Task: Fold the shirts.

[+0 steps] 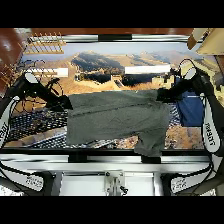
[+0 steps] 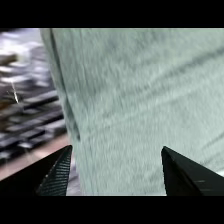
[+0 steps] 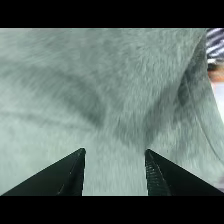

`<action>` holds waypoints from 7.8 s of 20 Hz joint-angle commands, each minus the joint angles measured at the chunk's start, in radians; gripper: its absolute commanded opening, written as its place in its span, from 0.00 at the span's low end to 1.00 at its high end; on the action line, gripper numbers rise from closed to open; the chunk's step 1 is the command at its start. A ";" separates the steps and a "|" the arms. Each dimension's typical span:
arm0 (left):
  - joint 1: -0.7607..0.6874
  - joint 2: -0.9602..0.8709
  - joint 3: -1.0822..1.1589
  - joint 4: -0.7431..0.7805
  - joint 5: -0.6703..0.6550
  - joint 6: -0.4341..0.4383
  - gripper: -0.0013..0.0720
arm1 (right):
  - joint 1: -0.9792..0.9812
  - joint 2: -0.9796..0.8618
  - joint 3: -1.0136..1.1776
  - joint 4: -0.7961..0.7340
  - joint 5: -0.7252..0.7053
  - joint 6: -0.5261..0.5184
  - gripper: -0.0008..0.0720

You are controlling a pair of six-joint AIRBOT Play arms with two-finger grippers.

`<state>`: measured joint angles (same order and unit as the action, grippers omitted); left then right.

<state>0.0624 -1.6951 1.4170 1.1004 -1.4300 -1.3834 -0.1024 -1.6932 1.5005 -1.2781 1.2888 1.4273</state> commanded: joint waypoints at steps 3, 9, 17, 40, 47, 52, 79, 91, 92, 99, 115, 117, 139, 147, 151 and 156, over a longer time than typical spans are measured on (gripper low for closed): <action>0.085 0.116 -0.003 -0.008 -0.187 -0.023 0.82 | -0.072 0.161 0.031 -0.219 0.237 -0.043 0.70; 0.100 0.351 -0.556 -0.039 -0.027 0.076 0.88 | -0.335 0.246 -0.101 -0.047 0.344 -0.045 0.70; 0.099 0.359 -0.743 -0.164 0.183 0.090 0.87 | -0.356 0.249 -0.108 -0.010 0.282 -0.048 0.70; -0.005 0.304 -0.742 -0.229 0.200 0.116 0.06 | -0.316 0.318 -0.743 0.219 -0.003 -0.218 0.76; 0.004 0.305 -0.731 -0.229 0.195 0.123 0.06 | -0.189 0.312 -0.728 0.201 -0.047 -0.246 0.10; 0.046 0.349 -0.559 -0.230 0.153 0.164 0.06 | -0.188 0.420 -0.573 0.246 0.034 -0.290 0.10; 0.085 -0.164 0.255 -0.227 -0.002 -0.040 0.94 | -0.036 -0.169 0.291 -0.008 -0.099 -0.139 0.93; -0.004 -0.053 0.284 -0.227 0.001 -0.038 0.93 | -0.043 -0.332 0.291 0.105 0.037 -0.090 0.93; -0.015 -0.049 0.284 -0.227 0.002 -0.038 0.93 | -0.031 -0.336 0.291 0.106 0.039 -0.084 0.93; -0.116 -0.048 0.283 -0.227 0.069 -0.039 0.60 | 0.019 -0.270 0.291 0.114 0.068 -0.028 0.10; -0.684 -0.270 0.283 -0.472 0.663 -0.015 0.06 | 0.212 0.309 0.291 0.037 0.331 0.125 0.10; -0.702 -0.301 0.283 -0.547 0.706 -0.024 0.06 | 0.238 0.350 0.291 0.037 0.357 0.155 0.10; 0.011 0.623 0.283 0.218 0.191 -0.130 0.06 | 0.579 -0.075 0.291 -0.019 -0.059 0.313 0.10; 0.089 0.760 0.265 0.233 0.059 -0.121 0.06 | 0.596 -0.175 0.291 0.256 -0.156 0.288 0.86; 0.089 0.758 0.156 0.232 0.077 -0.121 0.06 | 0.464 -0.054 0.291 -0.088 0.136 0.291 0.86; 0.089 0.758 0.040 0.232 0.084 -0.122 0.06 | 0.223 -0.020 0.191 -0.112 0.293 0.297 0.86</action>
<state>0.1505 -0.9390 1.5131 1.3323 -1.3499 -1.5059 0.2344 -1.7340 1.7531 -1.3819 1.4773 1.7168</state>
